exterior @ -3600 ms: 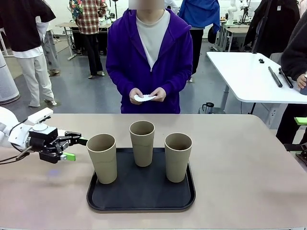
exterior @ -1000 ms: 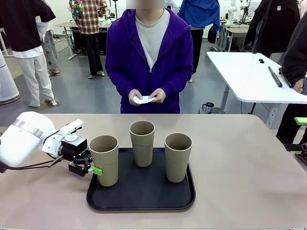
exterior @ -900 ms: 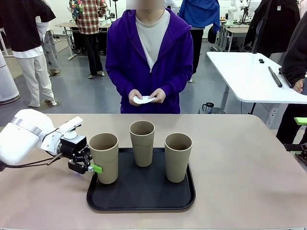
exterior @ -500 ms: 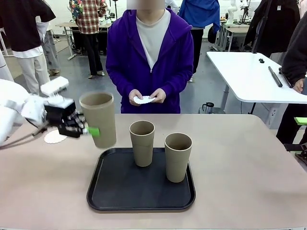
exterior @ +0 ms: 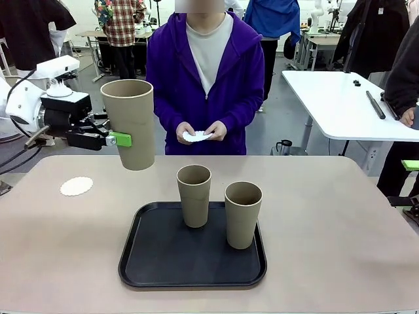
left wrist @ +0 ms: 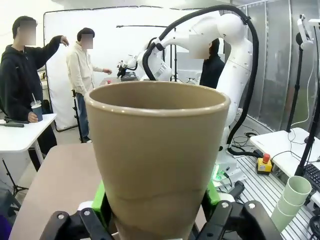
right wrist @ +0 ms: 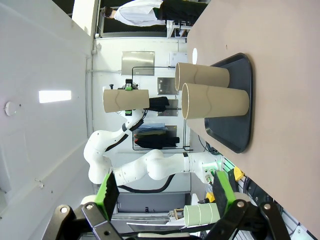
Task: Place coasters on the table and set cups on them.
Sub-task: Pick up one Reusable plastic cup and place it on a coaster set by the human.
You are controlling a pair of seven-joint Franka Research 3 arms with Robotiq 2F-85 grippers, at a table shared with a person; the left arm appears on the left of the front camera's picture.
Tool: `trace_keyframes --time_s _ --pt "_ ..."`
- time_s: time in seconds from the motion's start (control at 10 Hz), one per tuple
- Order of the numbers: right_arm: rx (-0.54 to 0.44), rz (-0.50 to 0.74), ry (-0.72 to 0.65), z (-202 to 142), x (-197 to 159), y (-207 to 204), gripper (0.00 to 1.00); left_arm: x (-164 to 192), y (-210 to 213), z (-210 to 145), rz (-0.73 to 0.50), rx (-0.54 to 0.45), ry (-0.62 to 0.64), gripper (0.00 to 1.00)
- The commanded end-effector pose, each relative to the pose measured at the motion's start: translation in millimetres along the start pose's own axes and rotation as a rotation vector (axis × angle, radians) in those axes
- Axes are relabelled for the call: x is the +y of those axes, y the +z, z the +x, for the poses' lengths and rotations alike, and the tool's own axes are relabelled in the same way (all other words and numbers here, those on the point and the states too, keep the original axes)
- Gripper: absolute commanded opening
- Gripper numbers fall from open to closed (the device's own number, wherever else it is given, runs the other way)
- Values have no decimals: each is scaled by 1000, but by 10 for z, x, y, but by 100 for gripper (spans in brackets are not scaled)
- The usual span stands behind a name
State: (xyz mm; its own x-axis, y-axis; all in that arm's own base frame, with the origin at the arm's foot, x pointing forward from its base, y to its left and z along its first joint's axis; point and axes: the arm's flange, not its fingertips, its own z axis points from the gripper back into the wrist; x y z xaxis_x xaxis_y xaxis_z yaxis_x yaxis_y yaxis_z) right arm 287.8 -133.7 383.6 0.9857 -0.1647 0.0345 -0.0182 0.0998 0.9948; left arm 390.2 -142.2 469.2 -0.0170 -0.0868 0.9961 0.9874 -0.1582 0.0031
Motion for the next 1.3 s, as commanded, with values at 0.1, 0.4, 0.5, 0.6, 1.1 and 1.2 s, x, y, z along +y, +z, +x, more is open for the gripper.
trace_keyframes --time_s 0.1,0.4,0.5,0.6,1.1,1.2 --pt "-8 10 6 10 11 2 100 -1 16 -30 -12 -20 -22 0" --pt "-8 10 6 10 11 2 100 235 724 -103 152 4 -57 86" --pt "-8 10 6 10 11 2 100 251 1052 -139 227 27 -73 86" --pt "-8 10 6 10 11 2 100 279 1456 -124 320 23 -78 86" --pt "-8 10 6 10 11 2 100 537 2639 -356 650 -49 78 86" --pt "-8 10 6 10 11 2 100 583 2712 -389 678 -46 88 86"
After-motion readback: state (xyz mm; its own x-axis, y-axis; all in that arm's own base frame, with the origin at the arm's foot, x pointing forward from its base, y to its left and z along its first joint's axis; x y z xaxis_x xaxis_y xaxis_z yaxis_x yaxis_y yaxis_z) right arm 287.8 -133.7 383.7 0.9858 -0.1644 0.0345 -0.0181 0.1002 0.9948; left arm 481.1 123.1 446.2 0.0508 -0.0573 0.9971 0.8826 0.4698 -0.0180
